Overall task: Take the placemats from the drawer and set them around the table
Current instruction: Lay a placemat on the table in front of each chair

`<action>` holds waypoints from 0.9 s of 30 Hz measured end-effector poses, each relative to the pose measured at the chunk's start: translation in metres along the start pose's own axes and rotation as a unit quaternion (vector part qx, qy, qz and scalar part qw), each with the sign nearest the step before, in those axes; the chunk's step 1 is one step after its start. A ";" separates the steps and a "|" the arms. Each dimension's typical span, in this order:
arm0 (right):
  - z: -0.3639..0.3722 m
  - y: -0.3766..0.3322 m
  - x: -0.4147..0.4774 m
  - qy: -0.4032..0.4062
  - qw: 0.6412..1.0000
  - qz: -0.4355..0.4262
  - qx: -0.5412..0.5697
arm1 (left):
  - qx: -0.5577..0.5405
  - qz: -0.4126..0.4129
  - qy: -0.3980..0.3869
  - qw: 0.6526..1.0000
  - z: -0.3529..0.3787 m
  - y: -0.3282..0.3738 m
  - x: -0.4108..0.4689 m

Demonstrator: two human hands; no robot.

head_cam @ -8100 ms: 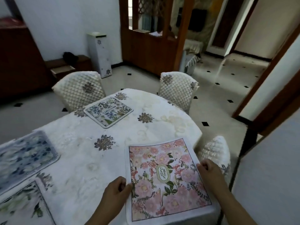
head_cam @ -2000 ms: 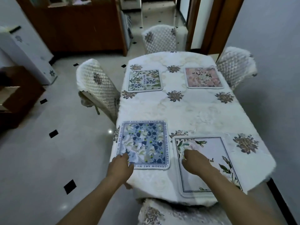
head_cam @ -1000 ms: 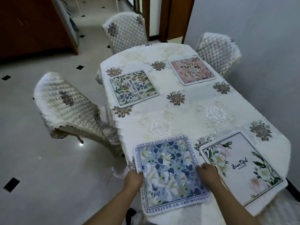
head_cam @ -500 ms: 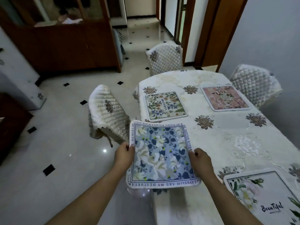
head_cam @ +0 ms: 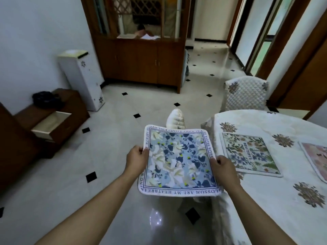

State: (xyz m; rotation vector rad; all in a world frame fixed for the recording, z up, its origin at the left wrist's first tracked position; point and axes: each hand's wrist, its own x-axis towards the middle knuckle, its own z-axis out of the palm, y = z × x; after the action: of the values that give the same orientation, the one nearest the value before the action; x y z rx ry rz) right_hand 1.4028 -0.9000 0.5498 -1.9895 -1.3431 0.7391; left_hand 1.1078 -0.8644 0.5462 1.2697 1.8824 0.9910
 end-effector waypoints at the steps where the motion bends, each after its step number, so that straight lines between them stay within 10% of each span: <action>1: 0.019 -0.020 0.012 -0.007 1.000 0.004 0.009 | -0.009 -0.008 0.003 1.000 -0.015 -0.006 0.024; 27: 0.286 -0.308 0.441 -0.084 0.996 -0.030 0.032 | -0.062 -0.121 0.056 0.989 -0.098 0.015 0.542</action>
State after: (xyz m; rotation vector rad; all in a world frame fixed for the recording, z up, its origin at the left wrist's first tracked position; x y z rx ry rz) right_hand 1.1535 -0.3440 0.5479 -1.8630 -1.4500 0.9261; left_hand 0.8606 -0.3725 0.5530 0.9051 1.9726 1.0480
